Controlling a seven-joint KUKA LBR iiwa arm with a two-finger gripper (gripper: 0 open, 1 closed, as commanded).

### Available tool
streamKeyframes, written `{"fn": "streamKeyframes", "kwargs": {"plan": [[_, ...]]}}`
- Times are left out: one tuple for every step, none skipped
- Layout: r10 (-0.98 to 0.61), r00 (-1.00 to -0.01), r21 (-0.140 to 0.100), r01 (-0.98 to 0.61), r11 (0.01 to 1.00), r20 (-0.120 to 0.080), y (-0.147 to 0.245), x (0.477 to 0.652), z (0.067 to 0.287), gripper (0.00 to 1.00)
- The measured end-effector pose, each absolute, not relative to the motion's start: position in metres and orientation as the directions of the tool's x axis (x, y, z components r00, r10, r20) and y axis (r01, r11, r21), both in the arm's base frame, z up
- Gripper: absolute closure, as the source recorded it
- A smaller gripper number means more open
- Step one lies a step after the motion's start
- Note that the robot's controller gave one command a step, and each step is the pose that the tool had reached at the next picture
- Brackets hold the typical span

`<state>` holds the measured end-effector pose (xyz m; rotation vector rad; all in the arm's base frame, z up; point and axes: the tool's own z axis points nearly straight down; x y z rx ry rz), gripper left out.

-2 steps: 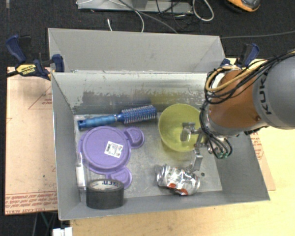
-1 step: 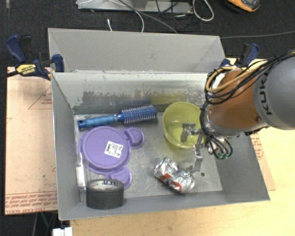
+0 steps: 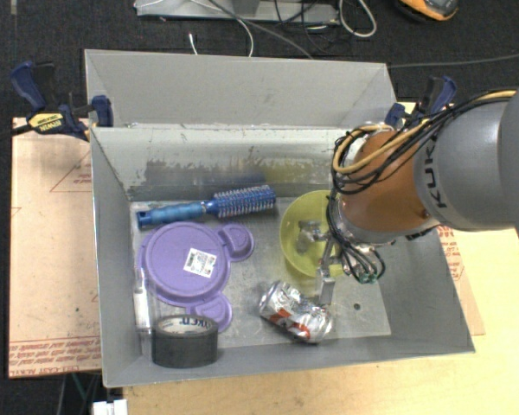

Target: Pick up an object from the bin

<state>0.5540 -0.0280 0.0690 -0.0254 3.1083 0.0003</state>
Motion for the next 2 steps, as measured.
{"fn": "streamKeyframes", "kwargs": {"plan": [[0.05, -0.998, -0.003, 0.05, 0.999, -0.048, -0.0271, 0.5548, 0.0725, 1.0], [0.049, -0.998, -0.003, 0.05, 0.999, -0.049, -0.027, 0.5548, 0.0725, 1.0]]}}
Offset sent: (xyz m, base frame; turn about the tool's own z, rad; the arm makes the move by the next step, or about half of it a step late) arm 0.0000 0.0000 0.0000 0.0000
